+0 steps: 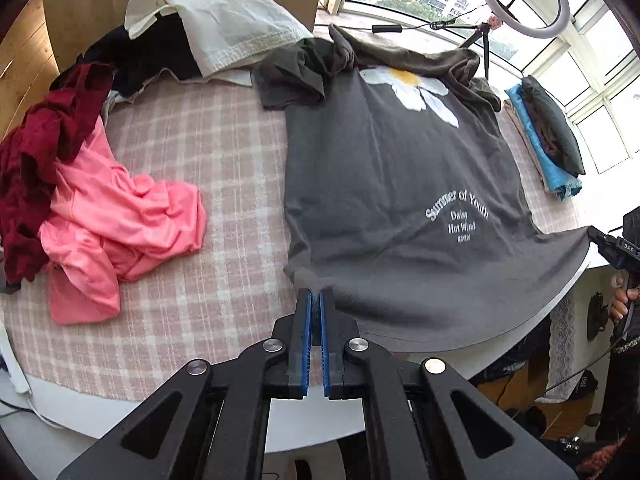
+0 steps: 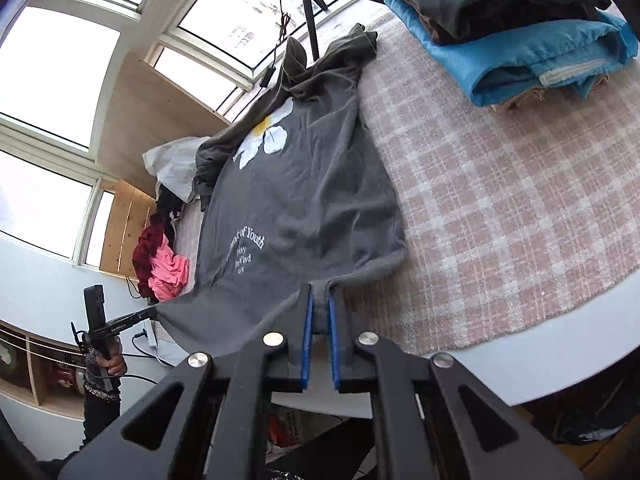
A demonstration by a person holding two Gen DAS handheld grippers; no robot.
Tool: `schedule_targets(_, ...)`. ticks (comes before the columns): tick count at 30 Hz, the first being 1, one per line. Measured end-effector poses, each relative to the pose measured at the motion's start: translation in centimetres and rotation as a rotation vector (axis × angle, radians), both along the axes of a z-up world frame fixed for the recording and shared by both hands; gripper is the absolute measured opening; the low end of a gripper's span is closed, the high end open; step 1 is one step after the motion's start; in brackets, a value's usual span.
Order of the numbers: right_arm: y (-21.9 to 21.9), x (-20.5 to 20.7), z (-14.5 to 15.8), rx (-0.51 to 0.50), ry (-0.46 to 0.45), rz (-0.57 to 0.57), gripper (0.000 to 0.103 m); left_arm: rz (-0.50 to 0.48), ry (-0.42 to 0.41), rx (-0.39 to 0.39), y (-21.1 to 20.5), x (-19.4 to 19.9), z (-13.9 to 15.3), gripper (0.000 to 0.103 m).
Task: Fold clothes
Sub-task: 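Lift the grey T-shirt by its hem high with both grippers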
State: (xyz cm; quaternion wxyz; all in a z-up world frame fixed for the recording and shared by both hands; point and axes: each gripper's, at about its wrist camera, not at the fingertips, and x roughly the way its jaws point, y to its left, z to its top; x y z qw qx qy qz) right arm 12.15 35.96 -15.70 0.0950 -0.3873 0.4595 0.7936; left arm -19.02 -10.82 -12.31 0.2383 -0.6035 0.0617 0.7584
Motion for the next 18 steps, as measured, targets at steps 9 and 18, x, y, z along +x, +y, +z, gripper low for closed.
schedule_targets(9, 11.1, -18.0, 23.5, 0.289, 0.194, -0.128, 0.007, 0.047, 0.376, 0.138, 9.1, -18.6, 23.8, 0.003)
schedule_targets(18, 6.9, -12.7, 44.1, 0.694, 0.258, -0.130, 0.007, 0.025, 0.664, 0.168, 5.2, -10.7, 40.3, 0.003)
